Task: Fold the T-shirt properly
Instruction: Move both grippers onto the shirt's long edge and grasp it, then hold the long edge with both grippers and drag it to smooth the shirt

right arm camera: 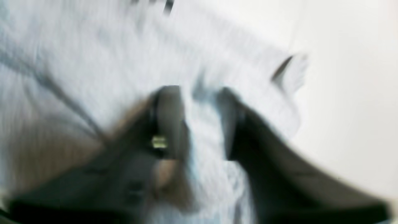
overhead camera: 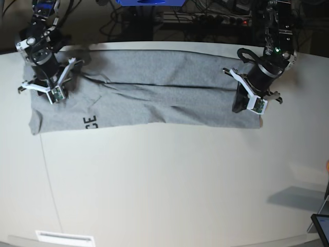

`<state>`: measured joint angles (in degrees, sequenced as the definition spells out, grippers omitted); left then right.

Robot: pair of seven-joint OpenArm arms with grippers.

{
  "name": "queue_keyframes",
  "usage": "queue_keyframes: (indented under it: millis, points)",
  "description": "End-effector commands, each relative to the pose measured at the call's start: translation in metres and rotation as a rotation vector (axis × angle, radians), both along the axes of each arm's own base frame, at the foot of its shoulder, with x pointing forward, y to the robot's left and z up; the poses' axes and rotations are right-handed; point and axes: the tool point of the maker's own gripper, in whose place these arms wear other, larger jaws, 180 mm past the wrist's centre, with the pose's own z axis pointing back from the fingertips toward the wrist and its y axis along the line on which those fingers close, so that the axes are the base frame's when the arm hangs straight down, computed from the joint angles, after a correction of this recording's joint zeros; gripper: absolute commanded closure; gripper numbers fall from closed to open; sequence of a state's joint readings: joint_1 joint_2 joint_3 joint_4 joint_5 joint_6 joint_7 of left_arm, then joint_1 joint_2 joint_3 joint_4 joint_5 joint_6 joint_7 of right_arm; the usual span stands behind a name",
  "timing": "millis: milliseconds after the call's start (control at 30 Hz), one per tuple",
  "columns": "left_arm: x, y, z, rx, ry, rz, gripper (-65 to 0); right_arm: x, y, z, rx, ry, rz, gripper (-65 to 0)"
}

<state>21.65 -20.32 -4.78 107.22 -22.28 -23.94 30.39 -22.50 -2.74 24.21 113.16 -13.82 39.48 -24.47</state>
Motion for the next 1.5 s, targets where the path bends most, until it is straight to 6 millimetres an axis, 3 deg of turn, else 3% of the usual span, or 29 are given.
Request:
queue_keyframes:
  millis: [0, 33, 133, 300, 400, 567, 767, 1000, 1067, 1133, 1333, 1467]
  points:
    - [0.009, 0.005, 0.018, -0.013, -0.078, 0.021, 0.0, 0.008, -0.006, 0.014, -0.002, -0.064, -0.024, -2.5]
    - [0.011, 0.008, 0.022, -0.024, -0.103, 0.041, 0.0, 0.012, -0.011, 0.018, 0.002, -0.081, -0.051, 0.0]
    - [0.014, 0.014, 0.026, -0.045, -0.129, 0.082, 0.0, 0.02, -0.014, 0.021, -0.003, -0.079, -0.056, -1.7]
    - [0.015, 0.02, 0.004, -0.058, -0.079, 0.108, 0.0, 0.042, -0.022, 0.019, -0.004, -0.063, -0.078, -0.9]
    - [0.013, 0.019, -0.01, -0.066, -0.042, 0.107, 0.0, 0.048, -0.024, 0.008, 0.007, -0.026, -0.09, -0.9]
    - [0.008, 0.03, -0.029, -0.066, 0.009, 0.138, 0.0, 0.042, -0.021, -0.02, 0.049, 0.044, -0.095, -0.9]
    - [0.0, 0.049, -0.05, 0.011, 0.072, 0.147, 0.0, 0.025, -0.044, -0.036, 0.057, 0.091, -0.173, -0.9]
    - [-0.001, 0.058, -0.06, 0.111, 0.096, 0.139, 0.0, 0.009, -0.037, -0.063, 0.101, 0.166, -0.184, -1.0]
    - [0.002, 0.06, -0.058, 0.112, 0.089, 0.143, 0.0, 0.005, -0.035, -0.062, 0.099, 0.166, -0.185, -1.2]
    - [0.003, 0.06, -0.056, 0.113, 0.082, 0.144, 0.0, 0.007, -0.039, -0.048, 0.073, 0.135, -0.185, -1.5]
    - [0.008, 0.057, -0.043, 0.12, 0.047, 0.131, 0.0, 0.015, -0.052, 0.012, -0.057, 0.031, -0.19, -1.6]
    - [0.014, 0.046, -0.02, 0.126, -0.014, 0.103, 0.0, 0.021, -0.056, 0.021, -0.071, 0.016, -0.203, -1.6]
